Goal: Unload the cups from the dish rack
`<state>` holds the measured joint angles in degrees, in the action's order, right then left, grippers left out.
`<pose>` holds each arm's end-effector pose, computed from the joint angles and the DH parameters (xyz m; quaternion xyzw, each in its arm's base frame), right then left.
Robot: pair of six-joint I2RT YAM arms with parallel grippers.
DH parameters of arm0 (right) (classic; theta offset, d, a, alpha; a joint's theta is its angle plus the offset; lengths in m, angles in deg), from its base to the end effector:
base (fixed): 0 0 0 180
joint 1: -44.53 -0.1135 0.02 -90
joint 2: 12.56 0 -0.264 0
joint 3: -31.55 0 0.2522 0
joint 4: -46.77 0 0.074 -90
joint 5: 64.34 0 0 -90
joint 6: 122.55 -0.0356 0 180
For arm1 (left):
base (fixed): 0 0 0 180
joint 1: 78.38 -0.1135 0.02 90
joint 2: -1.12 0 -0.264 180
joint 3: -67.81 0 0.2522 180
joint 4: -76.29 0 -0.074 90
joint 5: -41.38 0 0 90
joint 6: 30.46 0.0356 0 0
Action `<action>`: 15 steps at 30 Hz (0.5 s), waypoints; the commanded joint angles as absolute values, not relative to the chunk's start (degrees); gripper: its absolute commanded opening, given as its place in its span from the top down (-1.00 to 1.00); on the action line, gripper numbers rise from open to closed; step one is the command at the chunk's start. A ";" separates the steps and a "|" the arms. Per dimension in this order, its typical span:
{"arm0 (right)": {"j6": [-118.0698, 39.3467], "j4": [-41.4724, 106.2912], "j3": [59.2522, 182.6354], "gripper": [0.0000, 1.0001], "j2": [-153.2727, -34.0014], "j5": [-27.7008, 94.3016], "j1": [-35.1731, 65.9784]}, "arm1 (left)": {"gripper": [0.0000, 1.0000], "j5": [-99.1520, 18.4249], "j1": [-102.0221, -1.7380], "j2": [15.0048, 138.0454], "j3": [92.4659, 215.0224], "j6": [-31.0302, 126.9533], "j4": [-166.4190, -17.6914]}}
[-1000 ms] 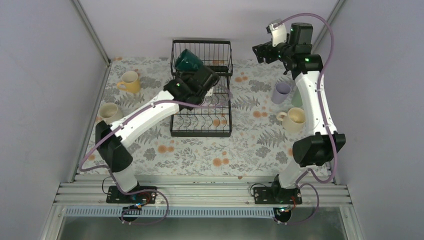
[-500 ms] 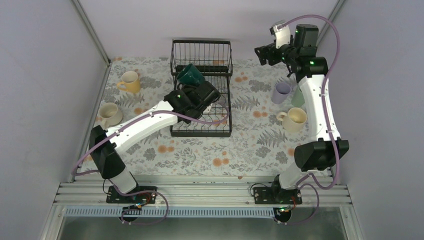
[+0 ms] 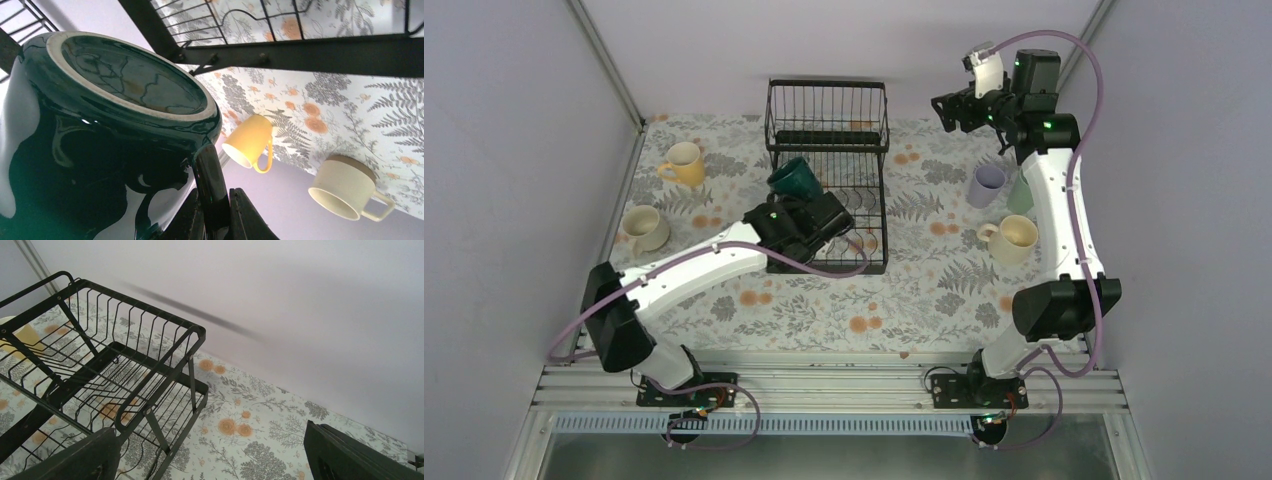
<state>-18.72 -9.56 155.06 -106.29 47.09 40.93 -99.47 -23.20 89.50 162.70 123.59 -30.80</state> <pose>0.3504 0.0351 0.4543 -0.2233 0.8113 0.1114 0.5287 0.1950 -0.2319 0.3176 0.7182 0.5229 0.4333 0.1516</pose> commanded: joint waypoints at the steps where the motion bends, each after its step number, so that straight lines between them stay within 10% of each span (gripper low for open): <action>1: -19.03 -10.53 155.11 -0.89 -106.82 48.43 41.70 | 0.95 -103.20 -23.23 82.56 160.85 124.02 -28.24; 15: -21.24 -11.46 156.24 -0.88 -106.69 53.18 41.67 | 0.95 -107.24 -24.22 64.32 142.93 125.02 -12.18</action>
<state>-19.49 -11.70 155.09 -106.64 50.46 40.98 -102.34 -23.66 69.13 146.15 123.59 -16.65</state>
